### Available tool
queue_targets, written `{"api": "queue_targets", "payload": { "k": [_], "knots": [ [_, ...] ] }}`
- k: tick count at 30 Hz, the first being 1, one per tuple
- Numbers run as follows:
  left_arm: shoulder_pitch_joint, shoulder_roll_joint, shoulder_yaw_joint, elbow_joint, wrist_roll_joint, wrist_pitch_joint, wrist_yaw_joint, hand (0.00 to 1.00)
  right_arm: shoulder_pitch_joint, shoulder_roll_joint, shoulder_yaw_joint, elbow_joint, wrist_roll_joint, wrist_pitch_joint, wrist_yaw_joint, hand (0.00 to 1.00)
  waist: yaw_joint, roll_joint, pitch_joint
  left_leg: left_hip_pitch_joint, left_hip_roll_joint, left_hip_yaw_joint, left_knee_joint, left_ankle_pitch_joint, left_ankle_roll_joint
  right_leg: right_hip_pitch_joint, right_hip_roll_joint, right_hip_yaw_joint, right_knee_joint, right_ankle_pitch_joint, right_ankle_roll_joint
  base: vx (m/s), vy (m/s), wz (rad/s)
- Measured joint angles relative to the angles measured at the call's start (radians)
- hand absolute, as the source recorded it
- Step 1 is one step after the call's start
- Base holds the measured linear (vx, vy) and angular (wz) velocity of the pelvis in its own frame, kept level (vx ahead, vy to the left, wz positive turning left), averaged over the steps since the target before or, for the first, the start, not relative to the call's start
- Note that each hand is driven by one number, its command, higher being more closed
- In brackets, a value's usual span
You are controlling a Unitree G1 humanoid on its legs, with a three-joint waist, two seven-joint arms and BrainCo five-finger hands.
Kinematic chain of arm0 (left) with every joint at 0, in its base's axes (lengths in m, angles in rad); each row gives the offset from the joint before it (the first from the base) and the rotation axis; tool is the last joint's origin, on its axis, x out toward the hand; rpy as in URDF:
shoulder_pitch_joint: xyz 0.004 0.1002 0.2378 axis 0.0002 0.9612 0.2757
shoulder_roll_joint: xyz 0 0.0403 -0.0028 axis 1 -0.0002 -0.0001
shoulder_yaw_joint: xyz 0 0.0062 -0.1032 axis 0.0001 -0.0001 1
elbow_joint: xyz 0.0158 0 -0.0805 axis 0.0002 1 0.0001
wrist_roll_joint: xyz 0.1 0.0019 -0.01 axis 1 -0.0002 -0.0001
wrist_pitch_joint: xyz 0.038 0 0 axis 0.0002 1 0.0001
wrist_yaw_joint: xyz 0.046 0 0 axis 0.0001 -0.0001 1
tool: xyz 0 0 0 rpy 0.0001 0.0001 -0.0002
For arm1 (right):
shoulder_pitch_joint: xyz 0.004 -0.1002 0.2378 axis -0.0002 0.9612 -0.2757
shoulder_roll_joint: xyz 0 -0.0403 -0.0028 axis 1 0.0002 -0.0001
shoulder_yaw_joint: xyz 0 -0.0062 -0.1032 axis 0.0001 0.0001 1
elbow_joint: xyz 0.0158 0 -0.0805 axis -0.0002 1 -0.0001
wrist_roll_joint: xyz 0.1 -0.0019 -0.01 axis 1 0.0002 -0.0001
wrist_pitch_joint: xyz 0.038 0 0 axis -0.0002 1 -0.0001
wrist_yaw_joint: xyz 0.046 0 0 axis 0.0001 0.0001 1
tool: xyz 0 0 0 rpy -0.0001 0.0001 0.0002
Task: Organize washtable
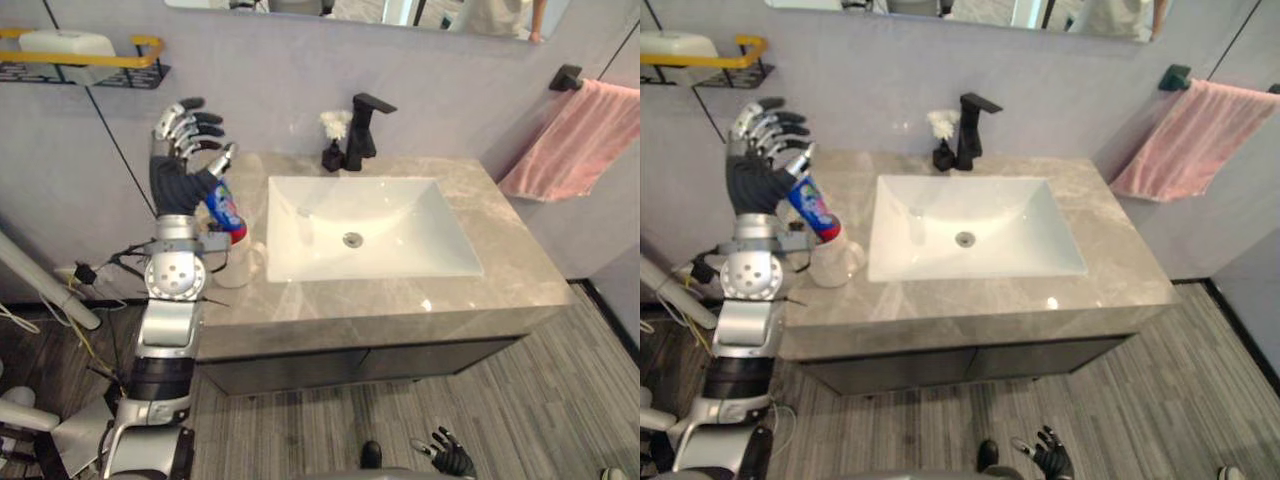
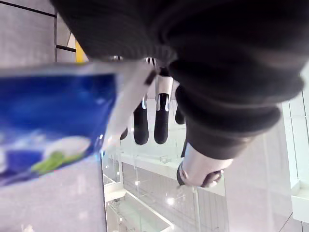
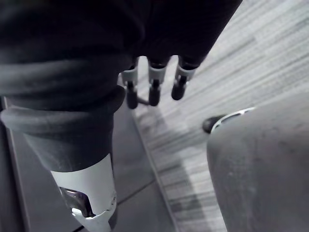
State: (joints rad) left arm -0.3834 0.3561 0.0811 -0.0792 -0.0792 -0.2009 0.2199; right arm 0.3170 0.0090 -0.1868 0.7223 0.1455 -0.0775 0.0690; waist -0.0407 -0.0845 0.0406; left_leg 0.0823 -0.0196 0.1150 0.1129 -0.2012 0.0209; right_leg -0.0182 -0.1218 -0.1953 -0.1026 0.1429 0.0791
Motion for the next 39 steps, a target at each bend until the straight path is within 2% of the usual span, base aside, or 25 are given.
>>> {"api": "queue_targets", "payload": {
  "k": [21,31,39],
  "knots": [
    [0.000,-0.001,0.000,-0.012,0.000,-0.001,0.004,0.00,0.000,0.000,0.000,0.000,0.000,0.000,0.000,0.00,0.000,0.007,0.003,0.000,0.000,-0.002,0.005,0.000,0.000,0.004,0.000,-0.002,0.000,0.000,0.000,0.00,0.000,0.00],
    [0.000,0.000,0.017,-0.170,-0.021,-0.024,0.025,0.00,-0.004,-0.008,0.001,0.000,0.000,0.000,0.001,0.00,0.002,0.021,0.009,0.002,0.000,-0.016,0.009,0.000,0.000,0.014,-0.001,-0.020,0.000,0.000,0.000,0.00,-0.002,0.03],
    [0.061,0.000,0.127,-0.287,-0.041,-0.062,0.030,0.00,-0.005,-0.008,0.002,0.010,0.001,0.000,0.001,0.00,0.013,0.024,0.011,-0.001,0.000,-0.025,0.008,0.004,-0.004,0.016,-0.002,-0.026,0.000,0.000,0.000,0.00,-0.008,0.02]
  ]
}}
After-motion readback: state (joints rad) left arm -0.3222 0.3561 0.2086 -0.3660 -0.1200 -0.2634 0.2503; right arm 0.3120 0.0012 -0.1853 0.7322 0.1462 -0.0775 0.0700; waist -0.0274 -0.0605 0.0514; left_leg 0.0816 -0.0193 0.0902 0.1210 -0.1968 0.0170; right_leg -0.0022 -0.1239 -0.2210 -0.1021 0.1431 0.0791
